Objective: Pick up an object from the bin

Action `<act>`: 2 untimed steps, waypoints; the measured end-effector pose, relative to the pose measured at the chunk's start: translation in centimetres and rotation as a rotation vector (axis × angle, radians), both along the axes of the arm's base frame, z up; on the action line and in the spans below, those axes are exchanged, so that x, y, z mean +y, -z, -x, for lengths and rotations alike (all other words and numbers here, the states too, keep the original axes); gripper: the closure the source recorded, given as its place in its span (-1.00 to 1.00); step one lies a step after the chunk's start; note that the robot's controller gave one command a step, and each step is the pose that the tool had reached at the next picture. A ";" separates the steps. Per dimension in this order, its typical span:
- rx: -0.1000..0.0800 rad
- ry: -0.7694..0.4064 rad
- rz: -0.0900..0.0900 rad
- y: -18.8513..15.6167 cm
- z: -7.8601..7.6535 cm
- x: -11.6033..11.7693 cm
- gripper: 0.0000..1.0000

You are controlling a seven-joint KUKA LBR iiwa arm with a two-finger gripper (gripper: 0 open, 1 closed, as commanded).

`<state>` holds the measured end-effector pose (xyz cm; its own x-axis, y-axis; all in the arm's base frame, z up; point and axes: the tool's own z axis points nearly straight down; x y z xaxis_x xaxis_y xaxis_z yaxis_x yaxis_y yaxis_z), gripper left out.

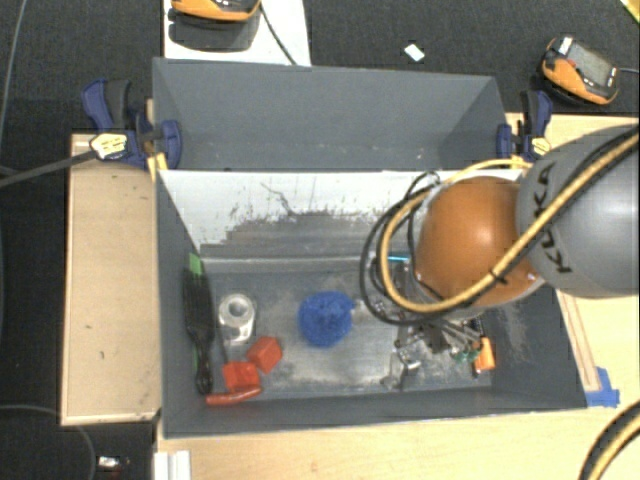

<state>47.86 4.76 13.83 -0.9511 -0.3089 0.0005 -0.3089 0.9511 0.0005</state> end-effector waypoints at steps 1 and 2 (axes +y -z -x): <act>-0.010 -0.017 -0.003 5.4 -2.5 4.0 -1.00; -0.018 0.073 -0.003 5.8 -3.5 9.1 1.00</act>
Offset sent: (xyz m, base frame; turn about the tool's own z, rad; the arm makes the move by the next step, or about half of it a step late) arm 0.0329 0.0898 -0.0602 0.0724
